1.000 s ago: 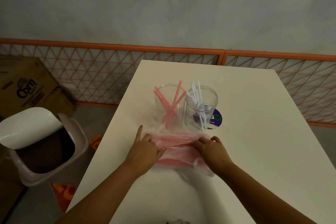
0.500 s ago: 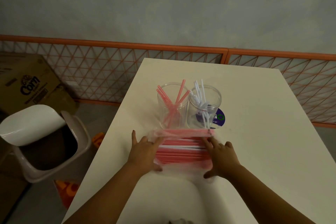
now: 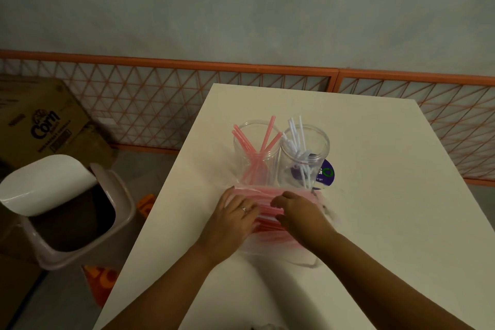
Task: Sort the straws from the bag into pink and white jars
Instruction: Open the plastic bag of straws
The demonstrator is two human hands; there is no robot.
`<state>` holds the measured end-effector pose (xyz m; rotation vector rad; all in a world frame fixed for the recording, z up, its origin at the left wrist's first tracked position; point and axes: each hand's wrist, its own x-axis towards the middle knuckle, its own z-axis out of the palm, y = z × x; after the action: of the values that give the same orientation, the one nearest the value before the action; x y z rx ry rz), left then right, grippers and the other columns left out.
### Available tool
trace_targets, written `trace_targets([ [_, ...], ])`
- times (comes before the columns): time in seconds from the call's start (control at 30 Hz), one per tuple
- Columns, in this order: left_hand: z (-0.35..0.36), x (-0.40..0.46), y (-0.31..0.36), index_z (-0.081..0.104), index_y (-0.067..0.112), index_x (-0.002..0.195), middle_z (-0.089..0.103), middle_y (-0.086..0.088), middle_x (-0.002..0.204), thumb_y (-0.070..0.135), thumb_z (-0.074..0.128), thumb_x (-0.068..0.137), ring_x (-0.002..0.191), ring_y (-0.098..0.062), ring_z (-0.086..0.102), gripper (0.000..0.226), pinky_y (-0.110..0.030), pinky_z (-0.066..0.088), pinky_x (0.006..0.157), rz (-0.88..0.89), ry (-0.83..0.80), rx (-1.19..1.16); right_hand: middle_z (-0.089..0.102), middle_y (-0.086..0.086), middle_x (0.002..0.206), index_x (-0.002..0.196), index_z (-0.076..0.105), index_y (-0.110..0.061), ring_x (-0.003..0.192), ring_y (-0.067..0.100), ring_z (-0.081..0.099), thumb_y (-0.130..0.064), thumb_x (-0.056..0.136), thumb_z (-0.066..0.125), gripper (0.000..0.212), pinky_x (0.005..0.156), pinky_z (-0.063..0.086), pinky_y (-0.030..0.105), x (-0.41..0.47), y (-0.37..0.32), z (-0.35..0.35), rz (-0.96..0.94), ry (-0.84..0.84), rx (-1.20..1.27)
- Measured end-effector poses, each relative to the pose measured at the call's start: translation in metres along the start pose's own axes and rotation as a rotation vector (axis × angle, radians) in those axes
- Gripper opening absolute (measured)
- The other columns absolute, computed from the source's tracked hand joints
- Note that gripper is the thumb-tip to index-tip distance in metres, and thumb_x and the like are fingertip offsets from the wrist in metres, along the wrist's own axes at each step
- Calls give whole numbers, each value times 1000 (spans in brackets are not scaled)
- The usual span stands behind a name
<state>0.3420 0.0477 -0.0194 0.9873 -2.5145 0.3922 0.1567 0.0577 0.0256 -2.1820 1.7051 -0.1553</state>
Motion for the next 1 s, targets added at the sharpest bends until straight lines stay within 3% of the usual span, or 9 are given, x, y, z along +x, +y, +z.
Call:
trace_targets([
  [0.13, 18, 4, -6, 50, 22, 129, 57, -2, 131, 59, 71, 64, 124, -25, 51, 78, -53, 21, 107, -122, -311, -95, 40, 6, 142, 139, 37, -19, 125, 26, 44, -28, 83, 66, 64, 103, 41, 36, 11, 3, 25, -3, -86, 10],
  [0.2, 23, 1, -13, 26, 24, 145, 30, -3, 152, 64, 68, 65, 141, -26, 24, 99, -53, 9, 113, -215, -496, -167, 31, 4, 148, 144, 28, -20, 134, 26, 32, -37, 79, 68, 78, 110, 34, 41, 13, 7, 33, 13, -130, -21],
  [0.27, 28, -4, -17, 5, 27, 148, 7, 2, 158, 59, 69, 68, 145, -21, 4, 108, -48, 6, 116, -280, -623, -253, 24, 3, 152, 145, 23, -22, 139, 25, 24, -40, 78, 69, 84, 114, 27, 45, 12, 11, 39, 12, -142, -49],
  [0.4, 33, -14, -24, 4, 33, 146, 16, 6, 154, 39, 82, 62, 141, -16, 17, 114, -39, 27, 115, -451, -505, -558, 19, -1, 155, 147, 16, -23, 141, 21, 20, -37, 78, 68, 88, 117, 17, 38, 3, 20, 53, 9, -133, -40],
  [0.5, 34, -20, -27, 6, 39, 143, 24, 6, 149, 33, 85, 60, 133, -12, 27, 115, -34, 39, 105, -556, -458, -723, 23, 0, 153, 147, 17, -22, 139, 19, 26, -39, 78, 68, 87, 115, 22, 32, -1, 26, 58, 23, -95, 47],
  [0.57, 31, -21, -26, 5, 44, 141, 25, 13, 143, 38, 85, 59, 129, -7, 28, 115, -30, 40, 102, -557, -432, -753, 27, 0, 151, 146, 21, -21, 136, 20, 30, -45, 79, 66, 84, 113, 25, 31, -1, 28, 57, 25, -86, 73],
  [0.67, 29, -26, -19, 10, 43, 142, 25, 21, 136, 62, 73, 60, 126, -3, 29, 105, -26, 38, 102, -562, -362, -773, 33, 1, 148, 143, 28, -21, 133, 21, 35, -50, 82, 60, 75, 111, 28, 30, -2, 29, 54, 5, -77, 65],
  [0.8, 30, -33, -8, 19, 45, 139, 35, 19, 137, 78, 54, 63, 123, 2, 33, 90, -16, 35, 97, -618, -252, -768, 42, -1, 144, 138, 36, -22, 128, 18, 42, -37, 84, 62, 62, 107, 32, 27, -5, 28, 50, 21, -85, 39],
  [1.0, 31, -39, -7, 39, 28, 137, 64, 2, 115, 78, 35, 78, 103, -15, 61, 78, -37, 54, 87, -793, -50, -804, 61, -6, 123, 127, 50, -32, 108, 13, 58, -33, 82, 65, 47, 97, 43, 23, -7, 27, 37, 24, -120, 84],
])
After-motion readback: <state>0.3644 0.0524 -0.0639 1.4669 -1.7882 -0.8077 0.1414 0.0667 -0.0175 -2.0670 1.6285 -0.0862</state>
